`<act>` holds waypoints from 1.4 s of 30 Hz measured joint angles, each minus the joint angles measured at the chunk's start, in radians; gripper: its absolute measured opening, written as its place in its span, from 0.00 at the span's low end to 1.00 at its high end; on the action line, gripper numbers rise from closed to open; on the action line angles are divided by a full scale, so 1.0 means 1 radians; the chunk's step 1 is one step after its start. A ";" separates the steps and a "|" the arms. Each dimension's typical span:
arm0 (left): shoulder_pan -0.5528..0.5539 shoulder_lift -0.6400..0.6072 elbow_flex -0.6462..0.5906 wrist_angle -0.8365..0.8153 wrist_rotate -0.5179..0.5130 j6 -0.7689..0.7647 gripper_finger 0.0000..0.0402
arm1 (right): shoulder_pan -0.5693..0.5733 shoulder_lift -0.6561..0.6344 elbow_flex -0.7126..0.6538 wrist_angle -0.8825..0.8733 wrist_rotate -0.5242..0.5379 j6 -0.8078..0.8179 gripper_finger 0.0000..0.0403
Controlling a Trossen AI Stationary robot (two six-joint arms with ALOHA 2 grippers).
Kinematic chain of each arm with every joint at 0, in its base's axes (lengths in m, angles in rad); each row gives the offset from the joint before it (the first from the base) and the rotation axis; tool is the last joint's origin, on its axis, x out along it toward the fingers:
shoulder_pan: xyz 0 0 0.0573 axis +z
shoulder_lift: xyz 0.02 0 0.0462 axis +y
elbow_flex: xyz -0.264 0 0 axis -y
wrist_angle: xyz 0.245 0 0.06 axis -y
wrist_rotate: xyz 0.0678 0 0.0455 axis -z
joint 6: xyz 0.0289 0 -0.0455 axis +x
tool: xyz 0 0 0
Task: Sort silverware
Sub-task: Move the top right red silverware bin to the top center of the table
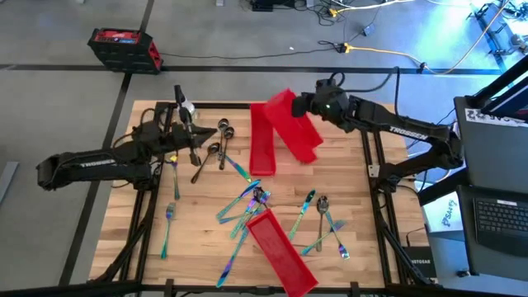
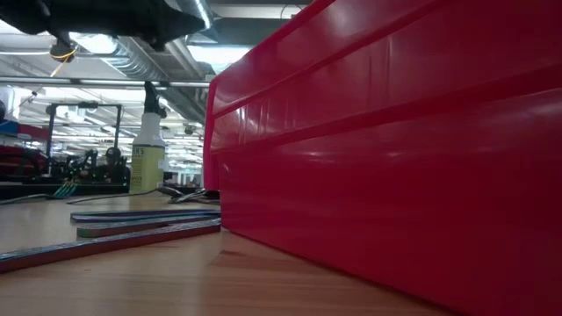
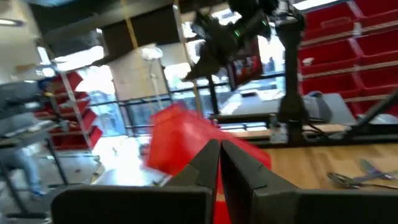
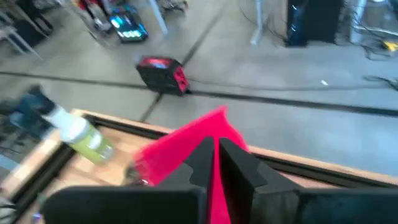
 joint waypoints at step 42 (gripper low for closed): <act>0.000 -0.052 0.000 -0.113 -0.063 0.021 0.00 | -0.016 0.020 -0.052 -0.648 -0.601 -0.803 0.30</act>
